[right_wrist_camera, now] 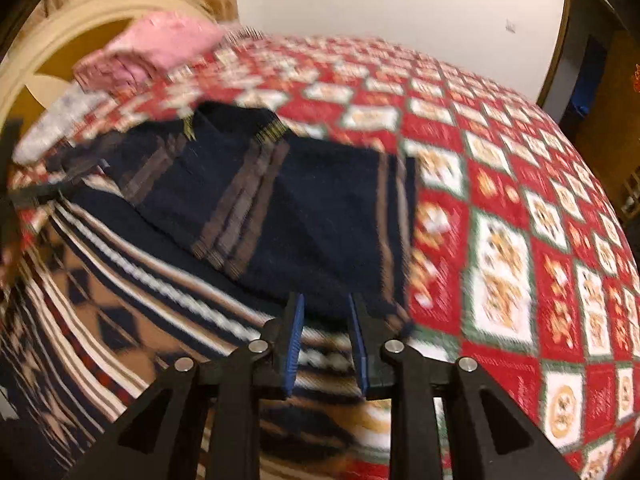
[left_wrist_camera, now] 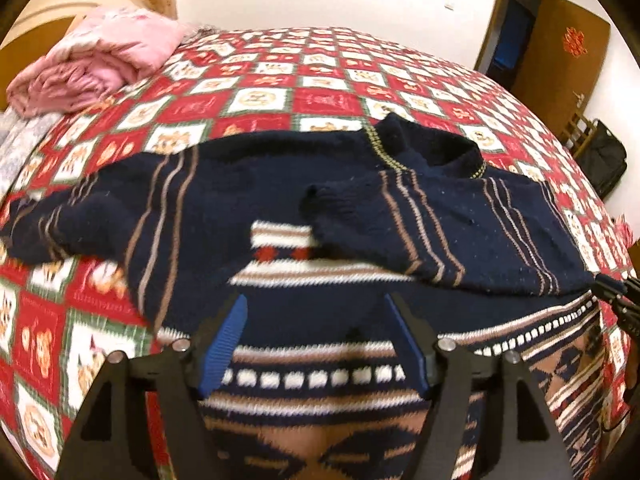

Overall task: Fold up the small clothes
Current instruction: 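Move the left tool to the other sleeve cuff and grasp it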

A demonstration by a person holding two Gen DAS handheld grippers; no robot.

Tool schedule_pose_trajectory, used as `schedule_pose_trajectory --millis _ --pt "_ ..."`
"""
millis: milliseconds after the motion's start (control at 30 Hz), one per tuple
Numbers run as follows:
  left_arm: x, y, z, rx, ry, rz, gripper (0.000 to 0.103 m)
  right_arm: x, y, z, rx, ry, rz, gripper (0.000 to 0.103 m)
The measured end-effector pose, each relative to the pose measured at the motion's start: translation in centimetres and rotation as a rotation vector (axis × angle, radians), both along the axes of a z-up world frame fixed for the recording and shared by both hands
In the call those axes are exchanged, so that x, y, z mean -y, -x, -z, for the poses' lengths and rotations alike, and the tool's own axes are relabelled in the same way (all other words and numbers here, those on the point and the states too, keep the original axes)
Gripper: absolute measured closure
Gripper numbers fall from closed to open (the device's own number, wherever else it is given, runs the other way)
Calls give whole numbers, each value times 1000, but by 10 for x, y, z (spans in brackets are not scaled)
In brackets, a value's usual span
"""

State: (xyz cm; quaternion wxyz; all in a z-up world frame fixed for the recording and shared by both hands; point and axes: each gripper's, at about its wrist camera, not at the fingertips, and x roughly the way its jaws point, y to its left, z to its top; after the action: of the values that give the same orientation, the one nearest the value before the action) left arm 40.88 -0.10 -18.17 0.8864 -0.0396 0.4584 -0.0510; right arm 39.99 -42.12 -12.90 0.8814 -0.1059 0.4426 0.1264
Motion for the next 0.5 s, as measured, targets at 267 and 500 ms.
schedule_pose_trajectory --millis 267,500 --pt "-14 23 2 -2 -10 -13 30 -16 -16 44 -52 56 58 67" --pt "-54 38 2 35 -53 -85 30 -50 -2 28 -54 168 25 67"
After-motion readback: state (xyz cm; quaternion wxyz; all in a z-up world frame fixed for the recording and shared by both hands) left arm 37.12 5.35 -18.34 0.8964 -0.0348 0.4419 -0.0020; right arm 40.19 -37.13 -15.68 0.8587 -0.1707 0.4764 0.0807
